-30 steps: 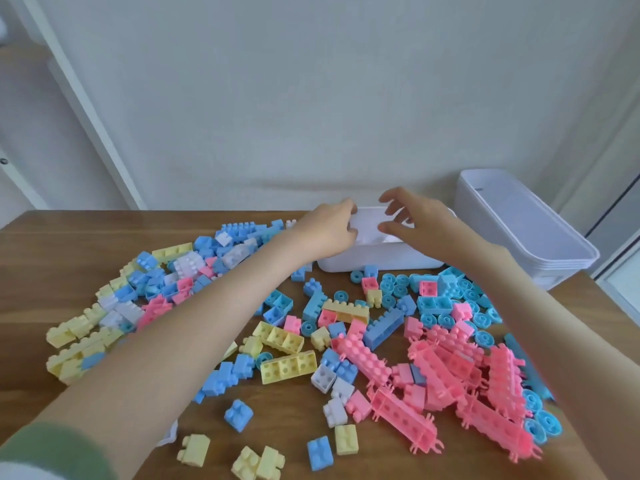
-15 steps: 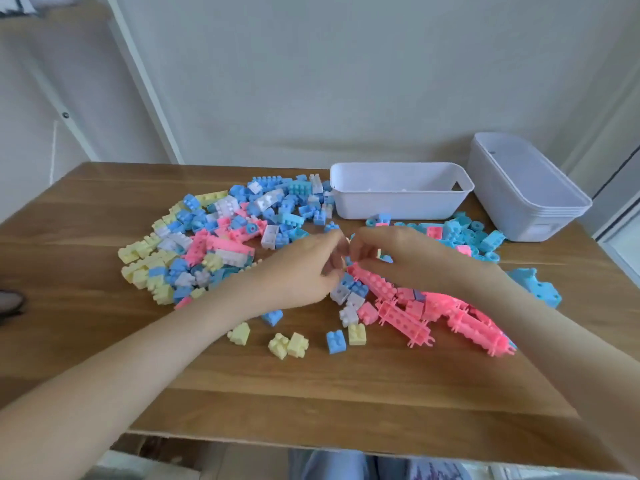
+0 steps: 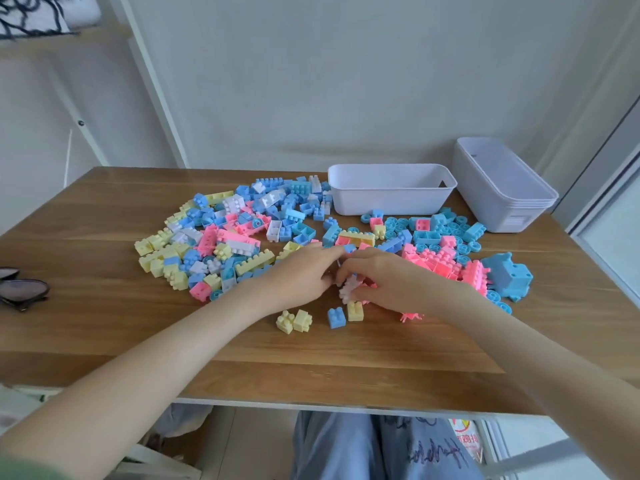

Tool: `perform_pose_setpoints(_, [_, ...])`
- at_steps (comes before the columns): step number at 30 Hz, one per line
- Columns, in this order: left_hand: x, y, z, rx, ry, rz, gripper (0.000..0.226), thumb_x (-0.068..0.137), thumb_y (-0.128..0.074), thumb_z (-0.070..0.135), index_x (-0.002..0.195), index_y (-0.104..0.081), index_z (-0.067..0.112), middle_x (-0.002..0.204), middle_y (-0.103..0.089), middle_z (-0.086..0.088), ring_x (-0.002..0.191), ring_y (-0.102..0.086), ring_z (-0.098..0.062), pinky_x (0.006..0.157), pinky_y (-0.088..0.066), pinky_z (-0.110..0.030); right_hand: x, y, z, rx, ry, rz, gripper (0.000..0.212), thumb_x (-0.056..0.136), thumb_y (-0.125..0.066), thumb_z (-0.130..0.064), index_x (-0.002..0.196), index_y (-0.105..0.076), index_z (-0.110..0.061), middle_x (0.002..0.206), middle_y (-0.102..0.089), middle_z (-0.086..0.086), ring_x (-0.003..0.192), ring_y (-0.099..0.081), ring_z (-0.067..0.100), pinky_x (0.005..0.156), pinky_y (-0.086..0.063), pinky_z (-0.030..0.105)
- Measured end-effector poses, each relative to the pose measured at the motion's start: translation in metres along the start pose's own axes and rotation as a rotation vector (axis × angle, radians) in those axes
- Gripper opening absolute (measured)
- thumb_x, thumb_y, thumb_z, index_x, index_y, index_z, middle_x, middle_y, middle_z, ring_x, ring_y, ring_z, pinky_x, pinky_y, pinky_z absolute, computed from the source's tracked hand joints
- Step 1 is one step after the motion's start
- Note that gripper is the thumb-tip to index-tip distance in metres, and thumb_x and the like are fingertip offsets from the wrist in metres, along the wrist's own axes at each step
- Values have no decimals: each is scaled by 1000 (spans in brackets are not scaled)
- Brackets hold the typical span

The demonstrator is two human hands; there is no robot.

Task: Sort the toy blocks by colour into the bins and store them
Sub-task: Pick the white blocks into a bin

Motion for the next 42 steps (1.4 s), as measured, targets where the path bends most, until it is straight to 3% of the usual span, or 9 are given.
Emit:
perform_pose_setpoints(4, [0,4,-1,-27,16,-18,36,91,-50,4,125,-51,18,103,-61,-5,97,-49,-12,85,-46,-34,5,-4,1,-101,-7,-64,21,90,-58,-21,111,-62,-20,116,-58,-6,110,-45,14,90,-33,21])
perform_pose_setpoints(10, [3,2,-9,134,6,-49,44,91,-51,11,132,-45,29,107,-55,1,107,-42,-19,91,-38,-34,11,-2,6,-93,-78,-90,22,92,-55,-20,114,-57,-22,105,-55,-7,90,-49,10,74,-39,21])
perform_pose_setpoints(17, [-2,11,-11,-26,40,-81,36,96,-49,11,129,-46,26,106,-61,10,97,-54,-9,71,-38,-17,13,5,7,-108,-64,-54,23,93,-53,-20,115,-56,-21,108,-58,-3,85,-49,9,77,-44,25])
perform_pose_setpoints(24, [12,30,-13,1,66,-20,49,97,-45,8,140,-29,26,118,-56,4,97,-56,-8,82,-51,-30,9,46,22,152,-51,71,19,93,-55,-24,111,-59,-29,98,-61,-13,82,-56,1,69,-43,12])
perform_pose_setpoints(27, [33,47,-12,-10,80,46,45,98,-42,7,138,-30,23,114,-56,2,85,-55,-10,72,-51,-30,10,70,35,525,-67,138,16,91,-59,-17,104,-64,-24,96,-66,-3,80,-59,2,76,-49,20])
perform_pose_setpoints(30, [65,66,-3,-10,67,115,41,98,-40,5,137,-33,14,109,-57,-1,84,-53,-12,66,-45,-23,24,100,59,557,-97,280,15,89,-59,-12,101,-64,-21,94,-65,3,79,-57,14,80,-48,31])
perform_pose_setpoints(33, [95,77,5,-12,77,165,37,96,-39,1,132,-35,6,107,-58,-13,90,-57,-25,76,-48,-41,42,114,86,659,-152,416,14,89,-59,-9,95,-64,-20,83,-63,-3,73,-55,7,79,-46,30])
perform_pose_setpoints(39, [150,78,-11,19,155,244,30,97,-43,4,126,-38,4,110,-57,-14,97,-57,-25,81,-49,-36,73,113,150,36,-429,429,25,96,-46,-20,119,-56,-22,105,-63,-1,95,-55,17,89,-41,31])
perform_pose_setpoints(42, [164,61,-17,33,148,146,33,99,-46,18,129,-42,7,124,-52,-11,110,-53,-24,85,-42,-30,79,106,161,17,-450,425,33,98,-41,-20,129,-51,-24,113,-64,2,105,-56,22,100,-37,39])
Point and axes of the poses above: each hand's wrist, its own x-axis towards the middle knuckle, its own y-axis out of the back of the hand, z = x × y, the point moved 10 cm from there along x, towards the middle knuckle
